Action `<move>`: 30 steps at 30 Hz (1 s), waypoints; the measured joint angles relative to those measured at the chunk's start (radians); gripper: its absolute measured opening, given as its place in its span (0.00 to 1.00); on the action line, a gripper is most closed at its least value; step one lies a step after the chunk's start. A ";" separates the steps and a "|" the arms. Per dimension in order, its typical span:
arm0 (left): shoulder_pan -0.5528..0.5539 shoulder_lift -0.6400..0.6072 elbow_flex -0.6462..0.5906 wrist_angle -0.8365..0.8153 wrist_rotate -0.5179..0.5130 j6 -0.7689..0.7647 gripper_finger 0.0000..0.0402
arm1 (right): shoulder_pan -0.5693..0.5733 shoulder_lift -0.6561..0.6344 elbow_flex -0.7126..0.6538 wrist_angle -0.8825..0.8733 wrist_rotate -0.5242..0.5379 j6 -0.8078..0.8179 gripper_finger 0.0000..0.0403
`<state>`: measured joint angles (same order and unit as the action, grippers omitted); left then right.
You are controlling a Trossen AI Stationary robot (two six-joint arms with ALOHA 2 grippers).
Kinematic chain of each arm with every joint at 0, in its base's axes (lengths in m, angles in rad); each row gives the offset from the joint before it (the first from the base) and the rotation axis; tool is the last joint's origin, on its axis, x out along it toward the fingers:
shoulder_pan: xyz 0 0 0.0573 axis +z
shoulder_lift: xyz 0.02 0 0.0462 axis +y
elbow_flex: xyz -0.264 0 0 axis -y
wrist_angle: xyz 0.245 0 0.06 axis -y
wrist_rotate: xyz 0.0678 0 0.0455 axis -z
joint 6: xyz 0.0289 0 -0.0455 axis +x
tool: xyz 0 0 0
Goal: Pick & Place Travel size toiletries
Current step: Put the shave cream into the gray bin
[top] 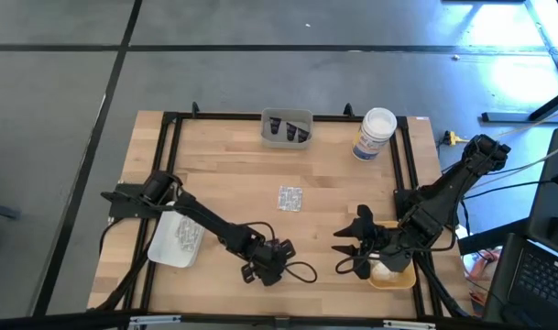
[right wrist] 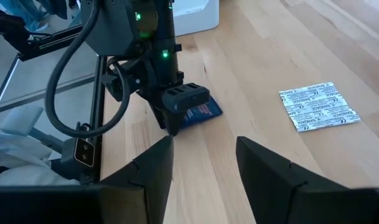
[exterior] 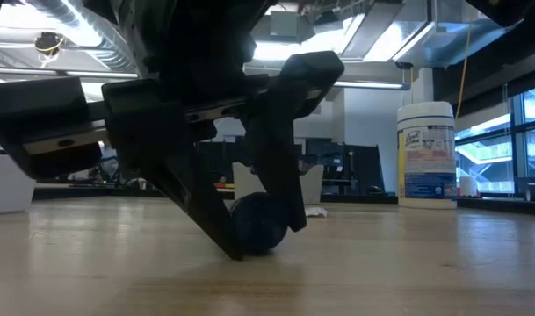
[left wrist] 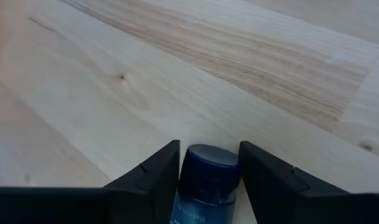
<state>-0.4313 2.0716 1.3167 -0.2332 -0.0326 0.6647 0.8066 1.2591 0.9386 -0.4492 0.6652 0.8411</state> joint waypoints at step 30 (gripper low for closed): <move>-0.008 -0.137 -0.006 0.044 0.136 -0.187 0.36 | 0.000 0.000 0.000 0.000 -0.001 0.003 0.38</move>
<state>-0.4389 1.9342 1.3102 -0.1890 0.1029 0.4775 0.8062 1.2591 0.9386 -0.4496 0.6643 0.8440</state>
